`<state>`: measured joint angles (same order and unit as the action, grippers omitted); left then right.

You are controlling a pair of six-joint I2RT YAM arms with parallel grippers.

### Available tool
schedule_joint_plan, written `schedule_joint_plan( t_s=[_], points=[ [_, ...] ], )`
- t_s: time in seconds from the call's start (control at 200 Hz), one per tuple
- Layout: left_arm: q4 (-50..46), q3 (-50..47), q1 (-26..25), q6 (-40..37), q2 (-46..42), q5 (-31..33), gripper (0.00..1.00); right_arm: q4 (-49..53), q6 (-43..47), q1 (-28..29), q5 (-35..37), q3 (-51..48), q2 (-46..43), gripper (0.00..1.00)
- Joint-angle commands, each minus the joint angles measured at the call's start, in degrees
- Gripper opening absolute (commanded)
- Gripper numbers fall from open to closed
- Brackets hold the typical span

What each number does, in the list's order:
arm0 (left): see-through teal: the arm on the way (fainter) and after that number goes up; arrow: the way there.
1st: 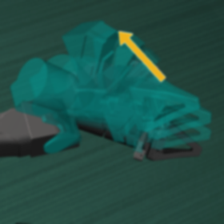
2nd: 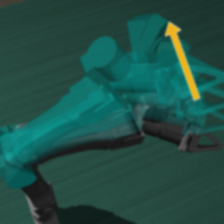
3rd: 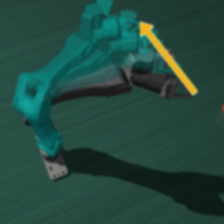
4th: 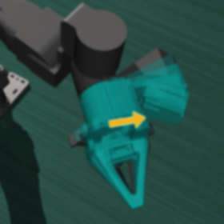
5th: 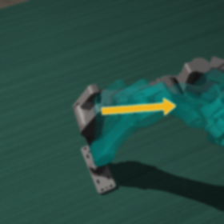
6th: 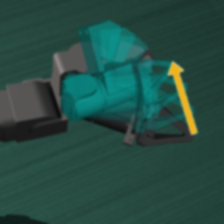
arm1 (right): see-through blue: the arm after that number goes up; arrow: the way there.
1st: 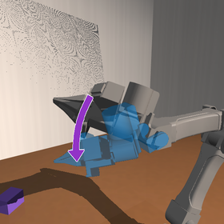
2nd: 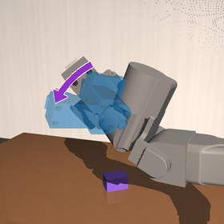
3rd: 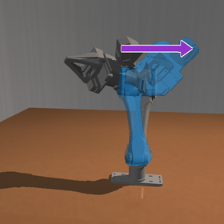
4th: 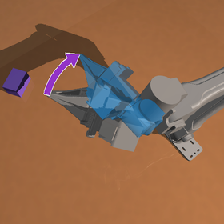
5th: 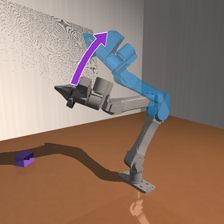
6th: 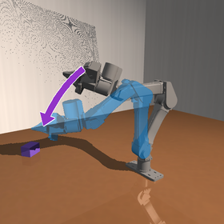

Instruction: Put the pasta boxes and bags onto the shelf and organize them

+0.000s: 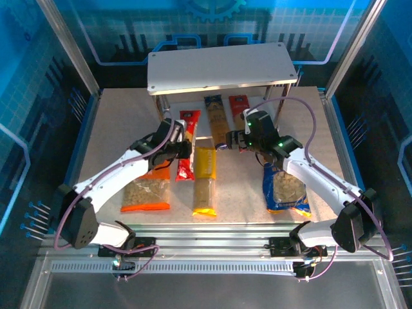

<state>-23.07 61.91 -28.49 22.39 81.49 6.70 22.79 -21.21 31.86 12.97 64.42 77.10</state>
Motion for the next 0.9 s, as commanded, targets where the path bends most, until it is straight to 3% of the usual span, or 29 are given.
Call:
schedule_joint_plan(
  t_s=[0.0, 0.19, 0.545, 0.896],
  points=[
    [9.49, 5.45, 2.58, -3.03, 2.96, 2.79, 0.0, 0.99, -0.68, 1.15, -0.67, -1.2, -0.89, 0.88],
    [14.21, 9.8, 5.58, -4.38, 10.09, 4.2, 0.0, 1.29, -0.95, 1.94, -0.58, -1.84, -0.99, 0.88],
    [14.53, 20.51, 7.39, -6.84, 21.85, 6.98, 0.0, 0.86, -1.04, 2.95, -1.28, -1.58, 0.74, 0.88],
    [14.68, 22.55, 8.36, -6.27, 25.21, 13.66, 0.0, 0.8, -1.2, 3.2, -1.96, -1.63, 1.91, 0.88]
  ],
)
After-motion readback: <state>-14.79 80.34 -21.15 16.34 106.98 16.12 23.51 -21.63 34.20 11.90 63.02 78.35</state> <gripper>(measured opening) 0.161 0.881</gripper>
